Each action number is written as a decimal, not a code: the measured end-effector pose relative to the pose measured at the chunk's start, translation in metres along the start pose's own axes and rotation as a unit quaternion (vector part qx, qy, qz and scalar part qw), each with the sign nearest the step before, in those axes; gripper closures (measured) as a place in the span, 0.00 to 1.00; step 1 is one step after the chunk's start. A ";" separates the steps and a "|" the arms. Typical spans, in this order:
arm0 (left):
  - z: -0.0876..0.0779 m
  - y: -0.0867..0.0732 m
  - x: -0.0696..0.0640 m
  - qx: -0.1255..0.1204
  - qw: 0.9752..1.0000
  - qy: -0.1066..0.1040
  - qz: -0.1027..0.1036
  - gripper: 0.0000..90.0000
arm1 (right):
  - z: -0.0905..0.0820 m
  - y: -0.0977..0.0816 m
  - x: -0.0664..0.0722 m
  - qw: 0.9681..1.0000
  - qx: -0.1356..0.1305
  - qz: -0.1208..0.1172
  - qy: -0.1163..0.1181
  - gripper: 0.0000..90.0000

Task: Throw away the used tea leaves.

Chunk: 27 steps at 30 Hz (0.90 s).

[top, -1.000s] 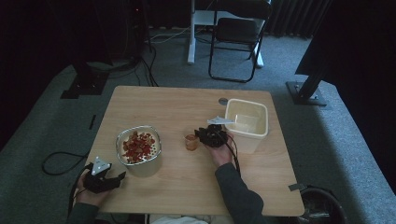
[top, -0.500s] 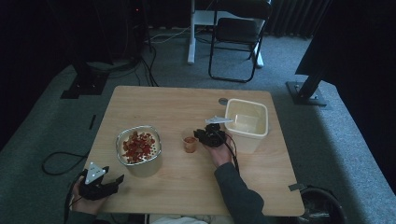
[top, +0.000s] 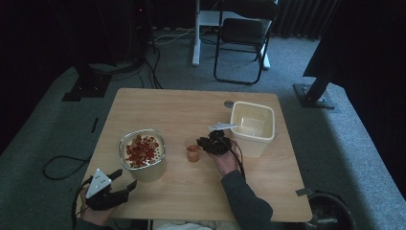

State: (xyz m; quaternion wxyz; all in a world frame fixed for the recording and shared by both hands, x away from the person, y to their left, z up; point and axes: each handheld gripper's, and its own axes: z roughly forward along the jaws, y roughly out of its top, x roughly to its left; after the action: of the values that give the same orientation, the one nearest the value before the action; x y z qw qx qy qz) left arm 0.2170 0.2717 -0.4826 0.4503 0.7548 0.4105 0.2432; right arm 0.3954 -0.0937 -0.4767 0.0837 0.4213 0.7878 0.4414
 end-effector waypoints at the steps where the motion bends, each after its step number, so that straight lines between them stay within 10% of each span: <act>1: 0.000 0.001 -0.003 -0.002 1.000 -0.004 0.001 0.34 | 0.000 0.000 0.001 1.000 0.000 -0.003 0.001 0.86; 18: 0.027 0.003 -0.039 0.011 0.998 -0.057 0.029 0.36 | -0.010 -0.015 0.017 0.999 0.004 -0.004 0.032 0.85; 27: 0.068 0.010 -0.064 0.008 0.996 -0.076 0.035 0.36 | -0.015 -0.026 0.034 0.999 0.009 -0.014 0.050 0.84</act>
State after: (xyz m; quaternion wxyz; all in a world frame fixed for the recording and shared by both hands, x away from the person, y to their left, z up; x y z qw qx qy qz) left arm 0.2364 0.1828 -0.5059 0.4653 0.7887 0.3499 0.1975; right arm 0.3515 -0.0847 -0.4798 0.0465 0.3882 0.8009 0.4536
